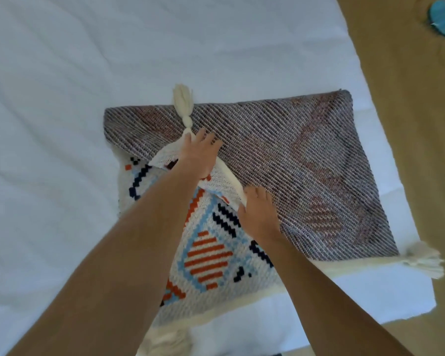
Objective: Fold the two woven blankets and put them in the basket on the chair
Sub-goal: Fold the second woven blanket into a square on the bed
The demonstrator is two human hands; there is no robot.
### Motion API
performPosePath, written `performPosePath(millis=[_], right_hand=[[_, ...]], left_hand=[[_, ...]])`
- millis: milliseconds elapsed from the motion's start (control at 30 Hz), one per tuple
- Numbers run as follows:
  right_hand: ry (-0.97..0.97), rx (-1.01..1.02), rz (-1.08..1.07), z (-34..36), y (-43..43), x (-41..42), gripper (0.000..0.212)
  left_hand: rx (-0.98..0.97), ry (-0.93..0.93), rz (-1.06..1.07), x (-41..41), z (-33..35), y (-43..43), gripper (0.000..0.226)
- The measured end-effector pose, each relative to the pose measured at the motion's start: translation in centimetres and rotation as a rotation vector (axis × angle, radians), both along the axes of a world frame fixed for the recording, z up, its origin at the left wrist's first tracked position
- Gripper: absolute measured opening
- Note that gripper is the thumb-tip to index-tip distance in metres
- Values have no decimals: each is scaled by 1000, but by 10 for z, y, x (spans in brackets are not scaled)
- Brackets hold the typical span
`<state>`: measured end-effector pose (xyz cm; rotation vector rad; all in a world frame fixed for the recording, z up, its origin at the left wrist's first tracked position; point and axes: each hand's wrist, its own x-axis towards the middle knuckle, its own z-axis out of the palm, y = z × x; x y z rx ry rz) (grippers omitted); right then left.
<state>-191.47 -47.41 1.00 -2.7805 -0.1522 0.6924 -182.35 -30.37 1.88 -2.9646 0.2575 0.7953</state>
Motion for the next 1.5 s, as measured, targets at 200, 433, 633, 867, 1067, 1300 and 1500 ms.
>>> performPosePath(millis=[200,433,633,867,1067,1300,1500], right_hand=[[44,79,-33,-11,-1,-5,29],[-12,68,45,4,-4,-28,19],[-41,71,150,24,-16,-59,15],[-17,23,398,16,-29,-103,17],[-73,-46,564,-17,-49,-155,25],[-184,-239,598,-25,-65,-156,50],[-242,-195,606,-36,-65,-153,40]], left_hand=[[183,18,-119,-5,-6,10,63],[254,-26,-101,-48,20,34,29],[160,49,54,-140,27,47,31],[120,182,195,-258,12,32,35],[130,303,324,-339,-15,15,51],[328,260,123,-345,-27,20,34],[285,344,378,-365,-26,23,29]])
